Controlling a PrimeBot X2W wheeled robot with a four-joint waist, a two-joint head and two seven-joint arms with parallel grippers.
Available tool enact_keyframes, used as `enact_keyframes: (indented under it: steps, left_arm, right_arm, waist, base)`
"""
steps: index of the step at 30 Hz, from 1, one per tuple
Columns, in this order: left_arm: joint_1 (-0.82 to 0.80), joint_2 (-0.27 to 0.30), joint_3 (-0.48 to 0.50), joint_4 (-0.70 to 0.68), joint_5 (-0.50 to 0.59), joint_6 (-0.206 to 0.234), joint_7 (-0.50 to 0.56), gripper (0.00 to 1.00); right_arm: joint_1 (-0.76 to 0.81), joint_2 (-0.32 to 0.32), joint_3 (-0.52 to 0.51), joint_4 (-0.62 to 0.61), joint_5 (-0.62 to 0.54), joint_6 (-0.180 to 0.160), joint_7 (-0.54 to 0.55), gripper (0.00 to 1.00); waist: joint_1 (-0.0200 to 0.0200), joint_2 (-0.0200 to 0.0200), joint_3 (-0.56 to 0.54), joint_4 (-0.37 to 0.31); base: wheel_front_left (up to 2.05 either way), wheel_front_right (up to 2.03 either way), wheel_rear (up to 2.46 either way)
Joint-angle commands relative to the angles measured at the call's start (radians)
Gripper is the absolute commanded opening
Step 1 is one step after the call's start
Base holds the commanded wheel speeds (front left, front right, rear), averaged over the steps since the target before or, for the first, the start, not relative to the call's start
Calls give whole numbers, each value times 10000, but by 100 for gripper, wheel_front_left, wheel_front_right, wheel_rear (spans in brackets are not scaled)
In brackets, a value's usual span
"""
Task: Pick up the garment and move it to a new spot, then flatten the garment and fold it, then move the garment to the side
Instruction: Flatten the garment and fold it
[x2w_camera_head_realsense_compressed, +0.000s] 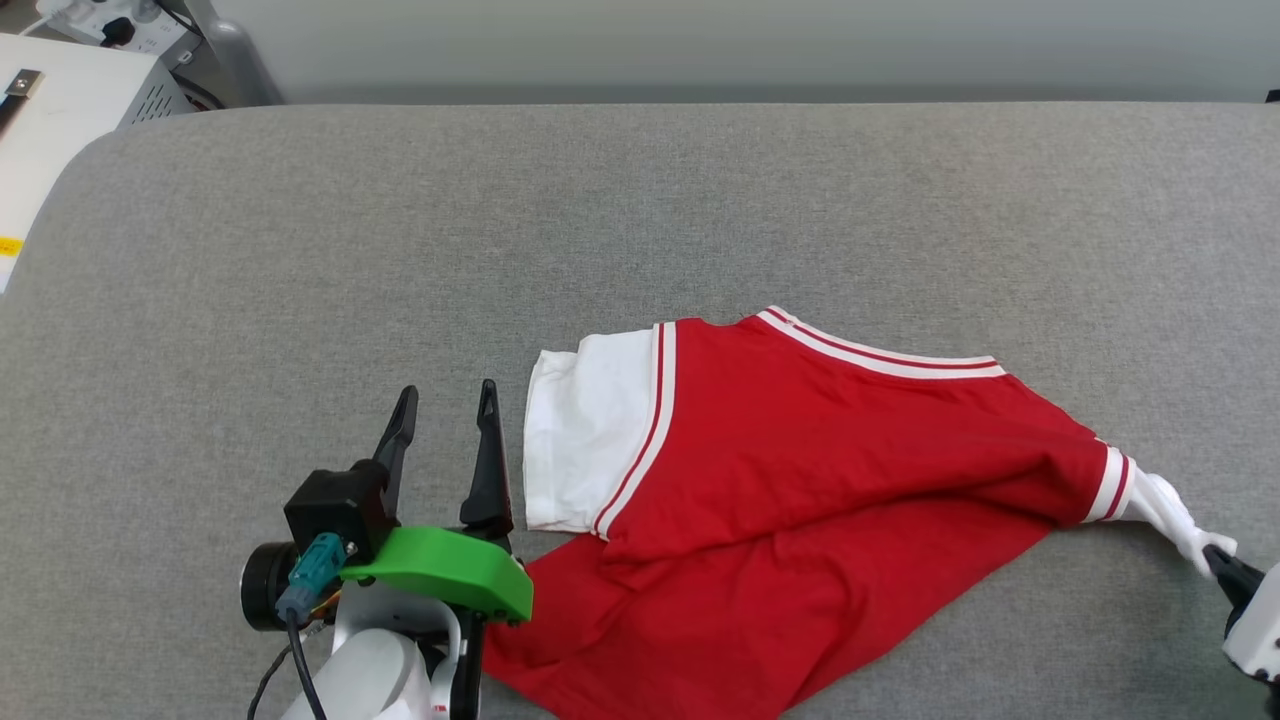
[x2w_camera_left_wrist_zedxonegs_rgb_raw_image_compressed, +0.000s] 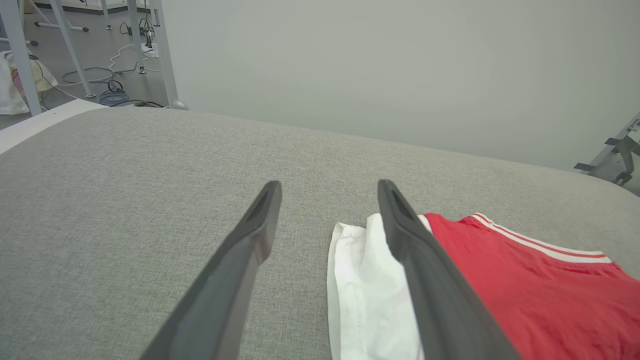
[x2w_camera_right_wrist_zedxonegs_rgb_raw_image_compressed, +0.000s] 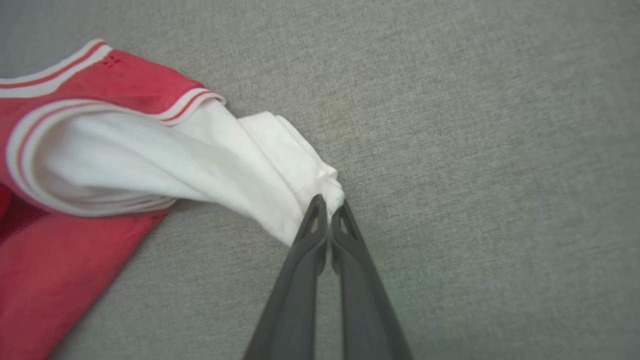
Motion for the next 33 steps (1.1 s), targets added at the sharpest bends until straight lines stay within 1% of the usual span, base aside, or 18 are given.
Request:
enact_keyframes:
  steps: [1,4,6,11,15,21,25,28,31,33]
  left_arm:
    - [143,39,30,43,-6,34,22,100]
    - [165,69,44,82,-39,37,34,100]
    - [184,93,55,121,-63,38,42,100]
    - [266,145,73,181,-127,42,54,100]
    - [353,192,106,227,-205,42,71,100]
    - [389,341,171,343,-369,-50,205,100]
    - [286,525,197,441,-518,-214,476,100]
    - [118,679,136,524,-696,-443,909,100]
    - [-229,848,-45,601,-965,-817,1701,100]
    - [-524,926,-176,710,-1224,-1034,2435,100]
  right_arm:
    - [63,150,-125,88,-124,-4,-276,0]
    - [28,444,-256,196,-310,-4,-996,0]
    - [-18,545,-331,219,-517,-4,-1553,100]
    - [-103,889,-530,34,-791,-4,-3074,100]
    - [-15,1183,-722,-298,-1246,-4,-4361,100]
    - [521,1699,-369,-1144,-2186,-4,-5535,100]
    - [949,2061,-19,-1871,-2706,-4,-5634,100]
    - [1280,2309,282,-2548,-3041,-4,-5673,100]
    - [1601,2509,656,-3284,-3221,-4,-5637,100]
    - [1733,2578,856,-3690,-3325,-4,-5565,100]
  waist:
    - [0,0,18,-9]
    - [0,0,42,-16]
    - [0,0,18,-30]
    - [0,0,-136,-42]
    - [0,0,-332,-2]
    - [0,0,-590,153]
    - [0,0,-708,221]
    - [0,0,-767,235]
    - [0,0,-745,198]
    - [0,0,-675,130]
  base:
    - [0,0,0]
    - [0,0,0]
    - [0,0,0]
    - [0,0,0]
    - [0,0,0]
    - [0,0,0]
    - [0,0,0]
    - [0,0,0]
    - [0,0,0]
    - [0,0,0]
